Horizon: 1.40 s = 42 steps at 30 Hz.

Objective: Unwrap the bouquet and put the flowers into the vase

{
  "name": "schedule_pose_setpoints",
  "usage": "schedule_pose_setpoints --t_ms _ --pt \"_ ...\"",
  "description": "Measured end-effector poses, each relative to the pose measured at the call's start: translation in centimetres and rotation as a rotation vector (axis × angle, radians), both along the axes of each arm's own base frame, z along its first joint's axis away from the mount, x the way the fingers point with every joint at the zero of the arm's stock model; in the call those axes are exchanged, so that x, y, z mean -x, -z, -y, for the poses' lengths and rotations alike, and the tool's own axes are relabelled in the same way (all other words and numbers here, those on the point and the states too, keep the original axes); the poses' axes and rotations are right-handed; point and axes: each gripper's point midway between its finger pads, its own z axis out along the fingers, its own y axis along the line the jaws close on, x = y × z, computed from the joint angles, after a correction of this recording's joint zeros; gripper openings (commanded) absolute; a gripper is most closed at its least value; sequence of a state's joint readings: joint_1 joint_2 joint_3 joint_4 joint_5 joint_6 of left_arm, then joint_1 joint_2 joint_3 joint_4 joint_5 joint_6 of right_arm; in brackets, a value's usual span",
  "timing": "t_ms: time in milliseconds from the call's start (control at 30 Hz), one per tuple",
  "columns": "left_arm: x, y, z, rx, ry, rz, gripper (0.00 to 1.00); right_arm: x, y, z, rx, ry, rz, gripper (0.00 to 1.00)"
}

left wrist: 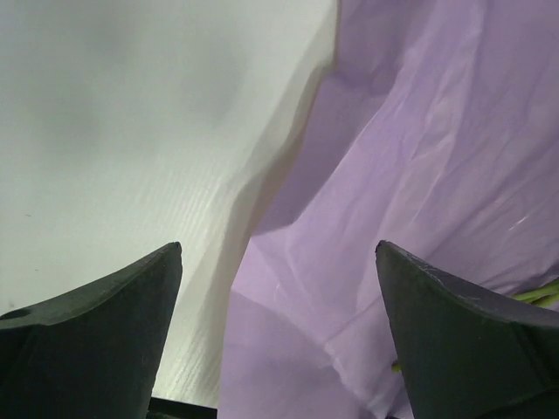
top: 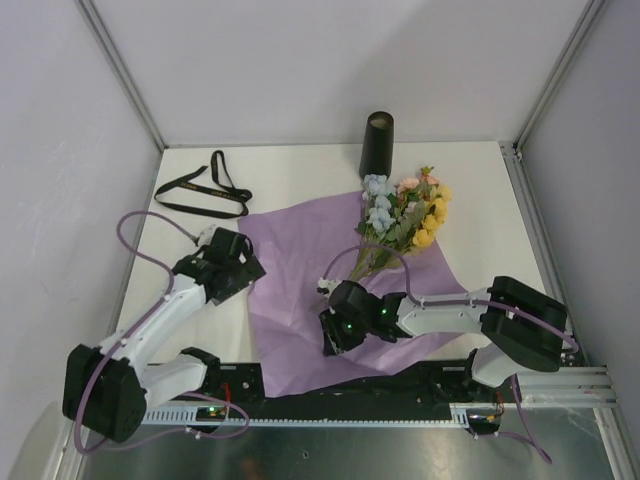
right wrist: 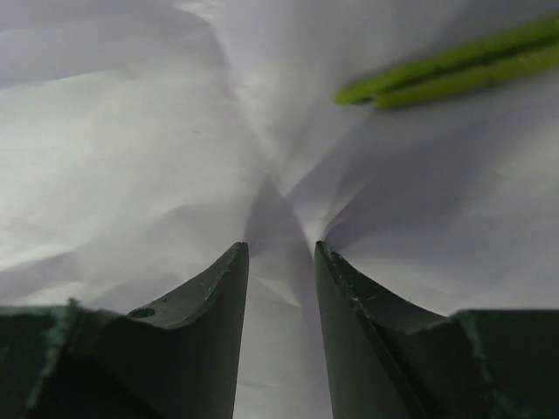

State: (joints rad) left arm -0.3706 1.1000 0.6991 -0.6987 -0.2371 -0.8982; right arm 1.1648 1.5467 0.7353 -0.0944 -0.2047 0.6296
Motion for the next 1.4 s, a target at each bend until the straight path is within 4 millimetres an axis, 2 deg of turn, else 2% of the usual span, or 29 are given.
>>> schedule_pose_setpoints --t_ms 67,133,267,400,533,600,733,833,900,1000,1167,1267,1400 --pt "-0.3 -1.2 -0.7 -0.014 -0.014 0.043 0.96 0.0 0.8 0.7 0.031 0.028 -0.006 0.41" --pt "-1.0 -3.1 -1.0 -0.022 -0.015 0.103 0.95 -0.1 0.8 0.6 0.033 0.044 0.005 0.39" --pt "-2.2 -6.6 -0.6 0.012 -0.012 0.214 0.96 -0.3 0.9 0.6 0.043 0.088 0.011 0.36" --pt "-2.0 -7.4 0.7 0.092 0.007 0.225 0.96 -1.6 1.0 0.9 0.053 0.174 0.013 0.35" --pt "-1.5 -6.3 2.3 0.168 0.037 0.173 0.92 -4.5 0.3 2.3 0.067 0.291 0.065 0.33" --pt "-1.0 -5.2 2.8 0.197 0.046 0.14 0.85 -6.5 -1.4 3.1 0.036 0.366 0.107 0.32" --pt "0.2 -2.9 3.8 0.258 0.047 0.08 0.57 -11.0 -5.9 4.5 -0.081 0.517 0.207 0.32" --pt "1.1 -0.9 4.4 0.304 0.033 0.024 0.38 -14.5 -8.3 5.9 -0.15 0.624 0.264 0.32" --pt "1.8 0.6 4.8 0.326 0.02 -0.029 0.25 -16.7 -9.2 6.9 -0.181 0.687 0.291 0.31" --pt "2.5 2.7 5.2 0.336 -0.003 -0.119 0.05 -19.3 -9.5 8.5 -0.196 0.76 0.309 0.3" --pt "3.8 6.4 5.9 0.342 -0.031 -0.304 0.0 -22.2 -8.0 10.0 -0.177 0.834 0.29 0.29" --pt "3.2 6.4 7.2 0.391 -0.015 -0.349 0.0 -23.1 -7.0 10.7 -0.157 0.864 0.269 0.29" --pt "2.6 6.3 8.1 0.429 0.012 -0.351 0.0 -23.8 -6.9 11.0 -0.158 0.882 0.265 0.29"
